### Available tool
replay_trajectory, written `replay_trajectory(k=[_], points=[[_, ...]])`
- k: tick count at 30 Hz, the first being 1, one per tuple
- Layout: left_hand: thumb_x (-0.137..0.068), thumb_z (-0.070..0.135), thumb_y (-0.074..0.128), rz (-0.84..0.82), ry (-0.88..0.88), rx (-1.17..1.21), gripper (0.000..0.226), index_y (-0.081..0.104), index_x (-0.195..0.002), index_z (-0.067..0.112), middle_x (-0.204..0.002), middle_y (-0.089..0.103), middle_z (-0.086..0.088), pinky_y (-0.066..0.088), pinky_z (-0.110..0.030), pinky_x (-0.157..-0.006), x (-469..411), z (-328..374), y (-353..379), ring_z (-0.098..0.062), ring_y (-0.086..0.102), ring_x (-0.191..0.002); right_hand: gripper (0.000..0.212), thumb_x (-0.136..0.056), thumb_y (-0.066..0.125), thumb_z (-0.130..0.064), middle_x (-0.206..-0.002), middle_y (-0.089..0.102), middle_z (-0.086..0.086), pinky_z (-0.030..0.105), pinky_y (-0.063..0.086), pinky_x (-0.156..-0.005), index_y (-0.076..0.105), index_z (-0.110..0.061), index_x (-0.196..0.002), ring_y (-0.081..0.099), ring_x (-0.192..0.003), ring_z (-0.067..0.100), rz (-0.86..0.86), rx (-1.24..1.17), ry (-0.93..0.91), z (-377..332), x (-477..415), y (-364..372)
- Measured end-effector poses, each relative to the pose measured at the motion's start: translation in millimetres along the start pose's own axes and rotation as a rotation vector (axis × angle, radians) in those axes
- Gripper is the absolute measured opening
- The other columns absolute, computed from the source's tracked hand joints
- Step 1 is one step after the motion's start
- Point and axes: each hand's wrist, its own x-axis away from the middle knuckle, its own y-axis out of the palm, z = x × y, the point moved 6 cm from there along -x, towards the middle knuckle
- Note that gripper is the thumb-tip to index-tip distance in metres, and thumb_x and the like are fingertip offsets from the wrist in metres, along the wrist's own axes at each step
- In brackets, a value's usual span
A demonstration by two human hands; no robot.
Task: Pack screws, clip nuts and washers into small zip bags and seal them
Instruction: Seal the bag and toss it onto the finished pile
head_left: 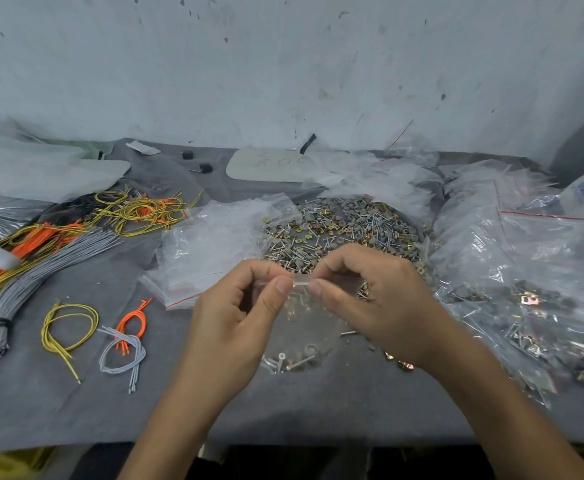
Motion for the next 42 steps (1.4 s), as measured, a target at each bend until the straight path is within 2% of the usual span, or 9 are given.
replay_trajectory(k=[10,14,17,23,30,32,36,39,42], points=[[-0.082,0.056,0.068,-0.046,0.003,-0.134,0.023,0.072,-0.092,0.036,-0.068,0.056,-0.002,0.038,-0.025,-0.053,-0.9,-5.6,-0.4,-0.004,0.041,-0.058,0.008,-0.095,0.064,-0.025,-0.081,0.06,-0.016,0.018,0.044,-0.069,0.067,-0.02,-0.09,0.058,-0.078,0.009,-0.003,0.038,-0.002,13.0,4.4,-3.6],[-0.072,0.066,0.072,-0.1,0.007,-0.178,0.032,0.073,-0.097,0.047,-0.086,0.07,0.017,0.04,-0.015,-0.059,-2.0,-3.8,2.1,0.0,0.052,-0.067,0.009,-0.095,0.064,-0.026,-0.079,0.059,-0.014,0.02,0.044,-0.064,0.066,-0.021,-0.088,0.057,-0.073,0.01,-0.001,0.027,0.013,19.4,8.9,0.1],[-0.078,0.059,0.069,-0.134,0.071,-0.284,0.024,0.074,-0.097,0.044,-0.092,0.07,0.025,0.037,-0.009,-0.066,-3.2,-1.5,9.4,0.0,0.059,-0.085,0.006,-0.096,0.066,-0.024,-0.08,0.057,-0.018,0.015,0.042,-0.066,0.065,-0.024,-0.089,0.057,-0.076,0.008,-0.03,0.039,-0.006,20.1,12.4,6.8],[-0.082,0.058,0.064,-0.103,0.043,-0.28,0.022,0.069,-0.098,0.045,-0.09,0.068,0.026,0.039,-0.011,-0.065,-1.6,-7.2,9.6,-0.002,0.06,-0.084,0.016,-0.095,0.063,-0.035,-0.083,0.063,-0.013,0.027,0.049,-0.066,0.07,-0.02,-0.093,0.06,-0.077,0.012,0.007,0.02,-0.032,21.7,16.0,3.2],[-0.076,0.051,0.072,-0.067,-0.021,-0.302,0.017,0.071,-0.092,0.047,-0.083,0.068,0.023,0.037,-0.012,-0.061,-0.9,-13.5,-5.3,-0.005,0.058,-0.076,0.011,-0.094,0.068,-0.035,-0.083,0.059,-0.017,0.016,0.044,-0.066,0.064,-0.027,-0.087,0.058,-0.075,0.005,0.03,0.127,-0.058,26.1,20.5,-7.8],[-0.078,0.048,0.075,-0.068,-0.012,-0.283,0.017,0.071,-0.095,0.046,-0.082,0.067,0.022,0.039,-0.015,-0.061,2.3,-13.8,-8.0,-0.005,0.056,-0.07,0.015,-0.092,0.071,-0.036,-0.081,0.06,-0.015,0.018,0.046,-0.064,0.063,-0.027,-0.084,0.058,-0.074,0.008,0.032,0.119,-0.026,29.1,24.2,-12.5],[-0.064,0.049,0.079,0.039,-0.039,-0.203,0.018,0.071,-0.071,0.034,-0.071,0.066,0.007,0.041,-0.021,-0.056,3.3,-17.2,-10.8,-0.006,0.053,-0.061,0.02,-0.088,0.075,-0.034,-0.077,0.062,-0.01,0.021,0.046,-0.062,0.065,-0.02,-0.079,0.057,-0.07,0.011,0.049,0.047,0.065,32.1,34.9,-24.9],[-0.069,0.046,0.071,-0.026,-0.045,-0.134,0.012,0.074,-0.078,0.039,-0.071,0.068,0.006,0.042,-0.016,-0.058,-0.3,-14.8,5.5,-0.007,0.055,-0.061,0.017,-0.09,0.075,-0.03,-0.076,0.064,-0.007,0.024,0.047,-0.062,0.067,-0.017,-0.083,0.058,-0.068,0.009,0.084,-0.05,0.128,34.1,39.8,-41.1],[-0.074,0.041,0.07,-0.082,-0.029,-0.091,0.011,0.074,-0.084,0.043,-0.074,0.071,0.005,0.044,-0.021,-0.06,-4.3,-12.2,29.4,-0.019,0.058,-0.065,0.02,-0.096,0.061,-0.041,-0.081,0.066,0.0,0.041,0.052,-0.063,0.062,-0.021,-0.094,0.063,-0.072,0.019,0.125,-0.161,0.206,40.8,45.4,-60.7]])
